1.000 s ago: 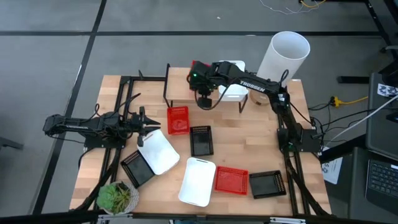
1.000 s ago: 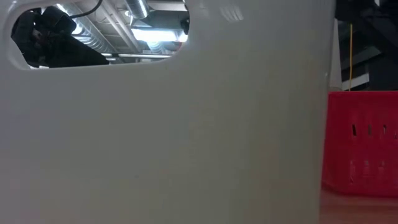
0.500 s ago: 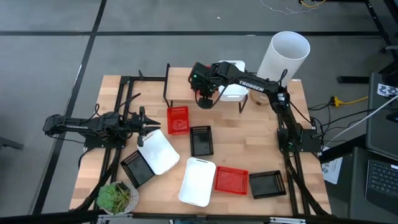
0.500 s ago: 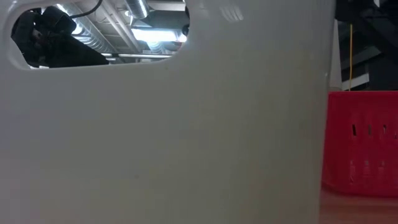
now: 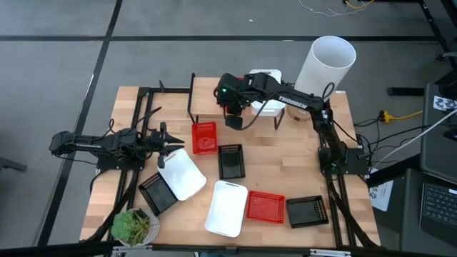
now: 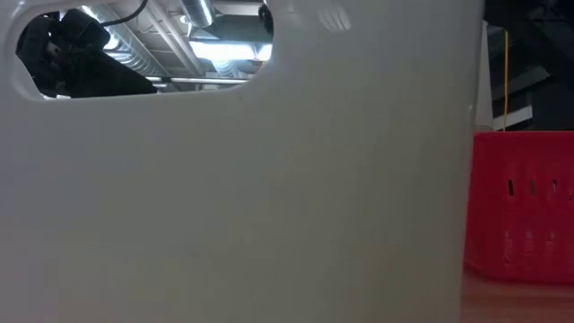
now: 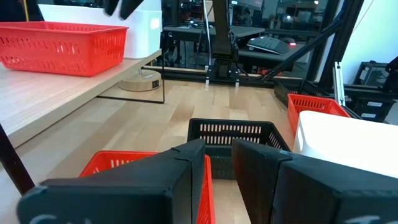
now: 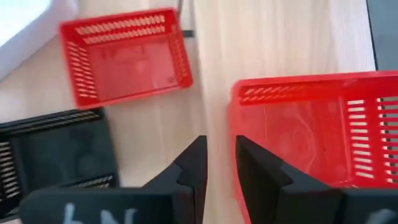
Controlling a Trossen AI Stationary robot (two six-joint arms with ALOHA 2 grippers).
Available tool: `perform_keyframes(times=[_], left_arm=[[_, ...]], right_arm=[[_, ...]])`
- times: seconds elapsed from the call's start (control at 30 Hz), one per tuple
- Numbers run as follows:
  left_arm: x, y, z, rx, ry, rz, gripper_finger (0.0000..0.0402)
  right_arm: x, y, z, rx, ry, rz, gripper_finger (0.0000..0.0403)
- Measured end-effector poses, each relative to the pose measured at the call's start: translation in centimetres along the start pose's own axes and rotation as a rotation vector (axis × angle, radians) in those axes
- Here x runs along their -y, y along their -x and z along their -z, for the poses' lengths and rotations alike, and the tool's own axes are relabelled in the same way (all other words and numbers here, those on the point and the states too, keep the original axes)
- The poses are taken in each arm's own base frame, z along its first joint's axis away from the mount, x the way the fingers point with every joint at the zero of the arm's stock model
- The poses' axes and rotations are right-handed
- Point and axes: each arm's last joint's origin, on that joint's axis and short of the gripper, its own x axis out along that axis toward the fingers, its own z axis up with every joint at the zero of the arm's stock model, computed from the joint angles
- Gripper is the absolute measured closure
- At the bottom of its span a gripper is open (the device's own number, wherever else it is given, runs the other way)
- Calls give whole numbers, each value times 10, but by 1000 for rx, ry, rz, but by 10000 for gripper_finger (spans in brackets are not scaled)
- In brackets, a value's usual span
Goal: Stack baskets on shelf by color
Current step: Stack the bottom red bin on top of the red bin on the shelf
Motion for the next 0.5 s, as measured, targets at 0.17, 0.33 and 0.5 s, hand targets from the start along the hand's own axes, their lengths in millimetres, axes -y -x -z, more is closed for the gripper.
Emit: perform_keyframes(times=[0.17,0.33,0.5], left_arm=[[0,0,0,0,0,0,328],[0,0,0,-1,0,0,328],[0,0,0,-1,0,0,328]], right_arm=[[-22,31,21,-161,-74,-62,320],[-62,53,36,-196,-55,-306,320],[-112,68,65,-251,98,-493,320]])
